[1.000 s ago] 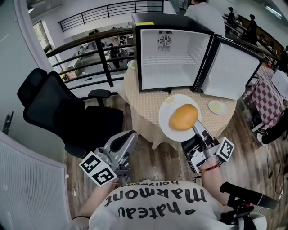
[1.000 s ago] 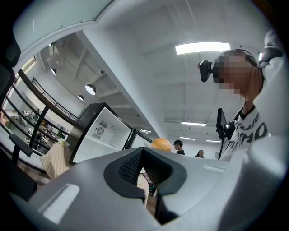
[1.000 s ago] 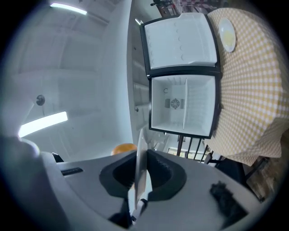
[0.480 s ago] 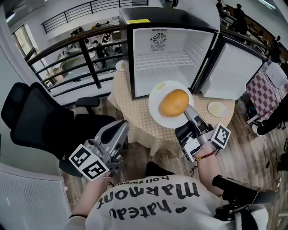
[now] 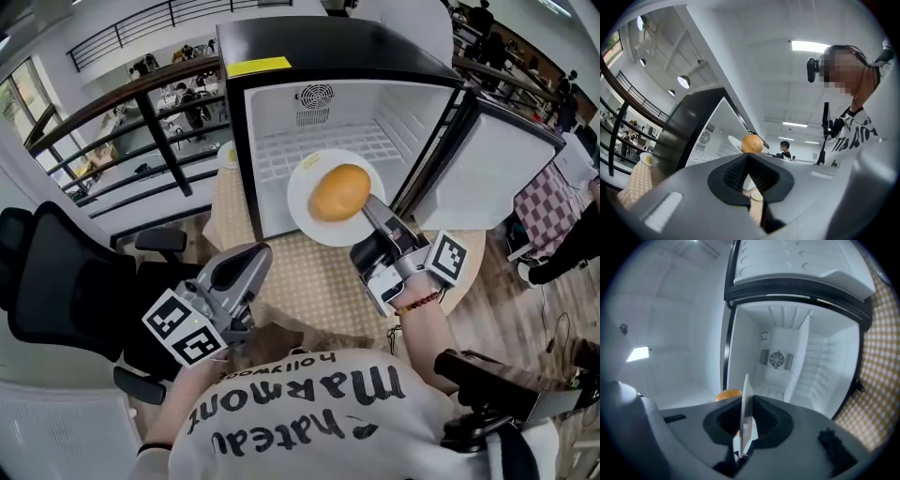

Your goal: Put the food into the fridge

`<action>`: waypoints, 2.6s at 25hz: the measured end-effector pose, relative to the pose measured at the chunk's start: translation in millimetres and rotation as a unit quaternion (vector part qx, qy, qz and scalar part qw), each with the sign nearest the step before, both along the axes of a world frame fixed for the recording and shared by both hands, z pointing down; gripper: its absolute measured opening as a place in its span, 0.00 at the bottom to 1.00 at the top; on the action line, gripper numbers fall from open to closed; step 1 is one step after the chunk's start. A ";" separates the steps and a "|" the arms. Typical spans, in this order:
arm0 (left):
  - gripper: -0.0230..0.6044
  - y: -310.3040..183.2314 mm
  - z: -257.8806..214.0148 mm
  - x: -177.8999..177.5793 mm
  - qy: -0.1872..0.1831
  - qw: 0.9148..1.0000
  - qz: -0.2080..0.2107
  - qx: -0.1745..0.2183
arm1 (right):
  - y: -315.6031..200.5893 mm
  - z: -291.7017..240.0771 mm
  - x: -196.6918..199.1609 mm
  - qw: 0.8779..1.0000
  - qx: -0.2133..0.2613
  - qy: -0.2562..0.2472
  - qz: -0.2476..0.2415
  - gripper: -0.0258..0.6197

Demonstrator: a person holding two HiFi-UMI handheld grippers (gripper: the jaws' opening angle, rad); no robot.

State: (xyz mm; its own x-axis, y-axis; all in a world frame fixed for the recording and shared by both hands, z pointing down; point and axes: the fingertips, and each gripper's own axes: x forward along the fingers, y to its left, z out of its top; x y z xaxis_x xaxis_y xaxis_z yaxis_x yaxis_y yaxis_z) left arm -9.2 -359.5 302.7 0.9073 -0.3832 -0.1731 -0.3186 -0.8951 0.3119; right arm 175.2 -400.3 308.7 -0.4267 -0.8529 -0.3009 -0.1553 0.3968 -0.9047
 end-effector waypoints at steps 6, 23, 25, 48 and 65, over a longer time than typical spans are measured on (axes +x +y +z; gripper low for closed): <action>0.04 -48.4 8.0 27.3 -0.010 1.000 0.017 0.000 | -65.4 6.0 19.1 0.999 -0.016 0.029 -0.002 0.10; 0.04 -77.5 29.8 53.3 -0.043 0.979 0.200 -0.011 | -159.7 16.4 20.3 0.973 -0.089 0.202 0.067 0.10; 0.04 -74.0 26.1 52.3 -0.046 0.973 0.227 -0.006 | -160.6 17.4 21.1 0.969 -0.102 0.209 0.079 0.10; 0.04 -77.8 5.9 25.7 -0.020 0.940 0.340 0.017 | -204.5 32.0 5.1 0.885 -0.154 0.424 0.114 0.11; 0.04 -81.3 7.4 20.8 -0.013 0.946 0.324 0.000 | -218.2 38.0 4.4 0.827 -0.137 0.538 0.091 0.20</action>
State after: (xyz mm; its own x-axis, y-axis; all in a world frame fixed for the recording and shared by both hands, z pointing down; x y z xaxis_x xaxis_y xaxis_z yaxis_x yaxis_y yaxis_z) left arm 11.7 -440.9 310.1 0.9555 0.2555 -0.1472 0.2899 -0.9051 0.3109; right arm 179.6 -618.5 346.7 -0.1783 -0.9056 0.3848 -0.9634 0.0812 -0.2554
